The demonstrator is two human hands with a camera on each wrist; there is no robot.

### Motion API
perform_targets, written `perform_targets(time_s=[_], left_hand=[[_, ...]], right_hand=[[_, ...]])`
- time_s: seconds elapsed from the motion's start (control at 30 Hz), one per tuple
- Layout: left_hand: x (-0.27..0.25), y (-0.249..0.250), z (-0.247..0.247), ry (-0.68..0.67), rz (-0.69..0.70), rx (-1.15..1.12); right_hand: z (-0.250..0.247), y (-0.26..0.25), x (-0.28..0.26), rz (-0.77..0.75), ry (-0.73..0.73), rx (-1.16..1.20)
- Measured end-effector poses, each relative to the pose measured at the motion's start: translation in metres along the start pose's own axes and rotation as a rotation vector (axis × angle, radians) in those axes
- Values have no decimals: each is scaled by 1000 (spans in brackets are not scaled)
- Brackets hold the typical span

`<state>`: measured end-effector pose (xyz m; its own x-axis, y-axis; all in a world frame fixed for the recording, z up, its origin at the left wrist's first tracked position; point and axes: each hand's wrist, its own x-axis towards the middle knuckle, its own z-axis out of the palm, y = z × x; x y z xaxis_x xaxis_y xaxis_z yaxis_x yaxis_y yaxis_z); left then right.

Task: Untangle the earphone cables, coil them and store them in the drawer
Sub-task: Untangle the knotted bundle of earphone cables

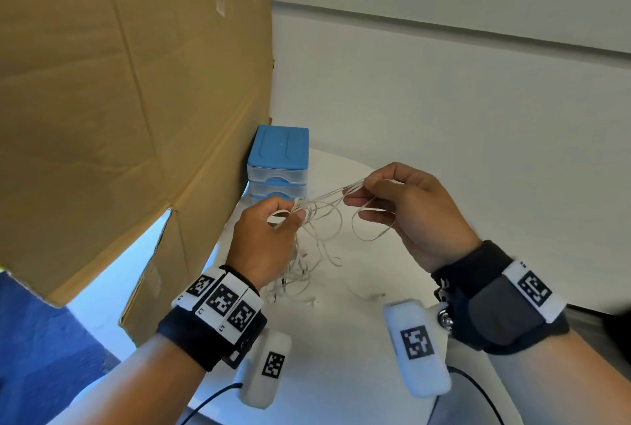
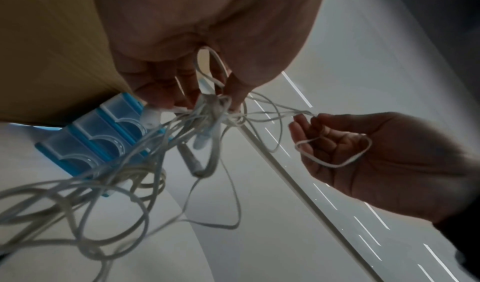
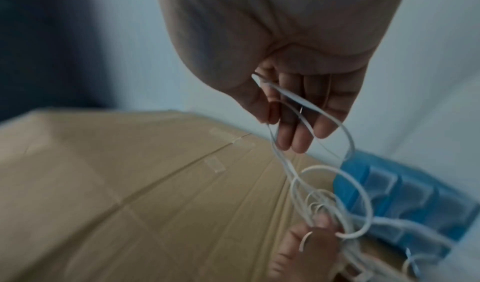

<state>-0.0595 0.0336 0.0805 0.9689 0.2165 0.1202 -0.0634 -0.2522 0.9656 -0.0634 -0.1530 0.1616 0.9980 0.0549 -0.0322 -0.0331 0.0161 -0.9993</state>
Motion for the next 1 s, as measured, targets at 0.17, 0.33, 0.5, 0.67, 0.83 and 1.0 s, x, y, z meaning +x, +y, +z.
perform_targets(time_s=[0.17,0.33,0.5,0.67,0.83,1.0], left_hand=[[-1,2,3,-26,36,-12],[-5,3,9,-64,59,-15],[-4,6,9,-47,9,-90],[2,4,4,-50,-79,-153],[0,3,7,-61,-80,-134],[5,6,-1,8,-35,-134]], right_hand=[[-4,-1,4,88,0,268],[-6,2,7,148,71,218],[-15,3,10,155,106,56],[-27,-4,10,162,50,-21],[-33,-9,8,79,7,-40],[-40,-12,-7,54,-276,-672]])
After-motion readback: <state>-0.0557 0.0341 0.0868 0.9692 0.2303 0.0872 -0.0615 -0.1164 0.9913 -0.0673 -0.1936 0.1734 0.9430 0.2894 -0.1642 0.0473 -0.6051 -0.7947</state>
